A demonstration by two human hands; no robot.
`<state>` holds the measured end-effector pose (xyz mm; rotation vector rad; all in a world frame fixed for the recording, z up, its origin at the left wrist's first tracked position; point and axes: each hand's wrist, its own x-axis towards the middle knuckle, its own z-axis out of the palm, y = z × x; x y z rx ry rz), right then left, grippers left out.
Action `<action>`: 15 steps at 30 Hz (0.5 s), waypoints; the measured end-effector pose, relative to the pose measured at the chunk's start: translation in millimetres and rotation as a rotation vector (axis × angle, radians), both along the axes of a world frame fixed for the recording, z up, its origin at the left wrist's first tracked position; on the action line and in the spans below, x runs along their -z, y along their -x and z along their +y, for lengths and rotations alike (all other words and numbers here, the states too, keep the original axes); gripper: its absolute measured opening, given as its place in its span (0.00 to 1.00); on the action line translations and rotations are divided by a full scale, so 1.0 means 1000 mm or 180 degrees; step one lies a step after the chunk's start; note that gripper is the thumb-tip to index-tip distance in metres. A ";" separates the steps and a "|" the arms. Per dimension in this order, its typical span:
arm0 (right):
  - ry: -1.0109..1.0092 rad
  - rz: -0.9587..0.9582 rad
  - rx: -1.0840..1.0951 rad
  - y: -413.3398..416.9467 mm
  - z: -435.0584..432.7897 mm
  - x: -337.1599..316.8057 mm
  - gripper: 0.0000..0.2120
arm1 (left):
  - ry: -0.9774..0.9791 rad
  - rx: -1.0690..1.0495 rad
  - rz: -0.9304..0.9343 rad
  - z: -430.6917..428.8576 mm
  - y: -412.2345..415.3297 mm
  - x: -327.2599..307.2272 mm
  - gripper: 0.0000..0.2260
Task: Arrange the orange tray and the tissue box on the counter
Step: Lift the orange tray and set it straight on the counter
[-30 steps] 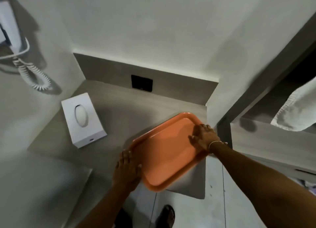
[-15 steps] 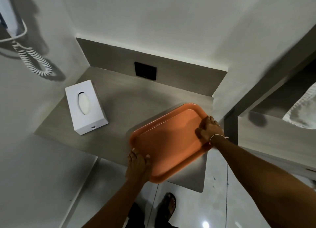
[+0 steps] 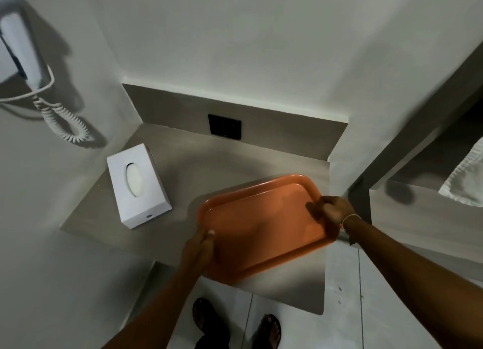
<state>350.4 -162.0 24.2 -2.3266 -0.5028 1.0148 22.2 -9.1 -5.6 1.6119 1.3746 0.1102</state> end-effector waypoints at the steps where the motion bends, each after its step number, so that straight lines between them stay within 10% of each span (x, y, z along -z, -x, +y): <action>1: -0.0100 0.0071 0.0167 0.003 0.001 0.001 0.17 | -0.0016 -0.0029 0.0000 0.014 -0.002 0.000 0.20; 15: -0.0329 -0.0142 0.2043 0.045 0.066 0.014 0.11 | -0.0243 0.0509 -0.0252 0.193 -0.084 -0.013 0.17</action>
